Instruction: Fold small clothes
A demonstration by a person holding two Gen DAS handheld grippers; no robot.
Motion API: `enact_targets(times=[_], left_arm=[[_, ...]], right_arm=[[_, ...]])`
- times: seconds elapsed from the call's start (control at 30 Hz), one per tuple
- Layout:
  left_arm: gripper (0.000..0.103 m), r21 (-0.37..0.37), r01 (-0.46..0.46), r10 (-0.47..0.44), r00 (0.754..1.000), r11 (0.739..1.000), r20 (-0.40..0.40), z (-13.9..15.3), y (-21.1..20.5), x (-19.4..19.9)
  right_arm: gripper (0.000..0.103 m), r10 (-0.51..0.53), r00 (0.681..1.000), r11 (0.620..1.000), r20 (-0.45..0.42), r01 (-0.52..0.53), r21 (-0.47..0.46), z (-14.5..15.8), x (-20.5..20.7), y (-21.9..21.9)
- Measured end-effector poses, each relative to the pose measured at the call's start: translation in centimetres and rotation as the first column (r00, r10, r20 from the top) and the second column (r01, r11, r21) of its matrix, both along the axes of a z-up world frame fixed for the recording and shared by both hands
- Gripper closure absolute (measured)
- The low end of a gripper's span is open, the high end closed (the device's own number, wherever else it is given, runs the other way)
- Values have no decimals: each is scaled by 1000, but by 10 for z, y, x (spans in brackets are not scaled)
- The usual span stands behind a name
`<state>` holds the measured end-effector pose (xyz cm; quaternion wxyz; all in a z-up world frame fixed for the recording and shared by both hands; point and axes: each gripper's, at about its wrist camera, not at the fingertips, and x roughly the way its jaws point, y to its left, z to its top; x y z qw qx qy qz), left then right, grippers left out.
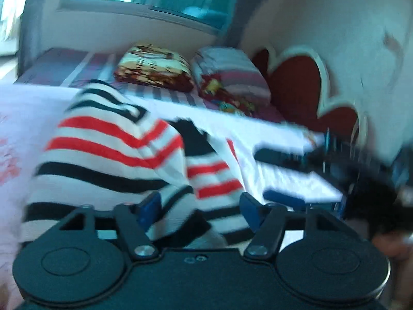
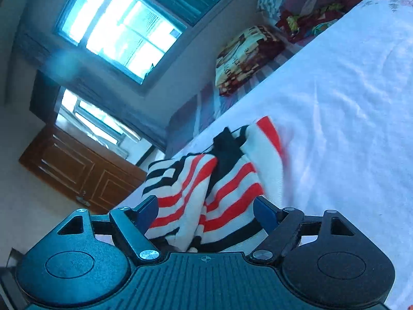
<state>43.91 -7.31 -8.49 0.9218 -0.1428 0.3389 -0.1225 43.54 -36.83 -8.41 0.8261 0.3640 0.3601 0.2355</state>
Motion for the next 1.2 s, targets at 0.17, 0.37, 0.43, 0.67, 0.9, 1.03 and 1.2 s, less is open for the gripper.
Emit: enact_targets(times=[0.17, 0.37, 0.43, 0.67, 0.9, 1.03, 1.2], left_arm=[[40, -83, -208, 212, 977, 975, 35, 15, 67, -15], [40, 6, -278, 278, 960, 960, -34, 0, 109, -15], [44, 16, -293, 293, 954, 956, -63, -8, 113, -12], [41, -11, -310, 308, 948, 951, -83, -21, 129, -21], [36, -10, -318, 315, 944, 948, -97, -26, 133, -24], [34, -3, -326, 324, 941, 945, -98, -27, 132, -25], [32, 9, -329, 329, 939, 944, -97, -27, 131, -24]], right_arm=[[38, 41, 999, 990, 3, -40, -134, 2, 1, 35], [38, 91, 995, 991, -46, -95, -94, -13, 10, 71], [38, 131, 990, 983, -48, -136, -121, -13, 13, 86], [38, 197, 980, 928, -41, -200, -315, -9, 16, 126], [38, 242, 970, 874, -8, -222, -432, -10, 16, 147], [38, 256, 967, 860, 5, -226, -457, -15, 22, 153], [38, 246, 969, 890, -7, -228, -395, -15, 18, 140]])
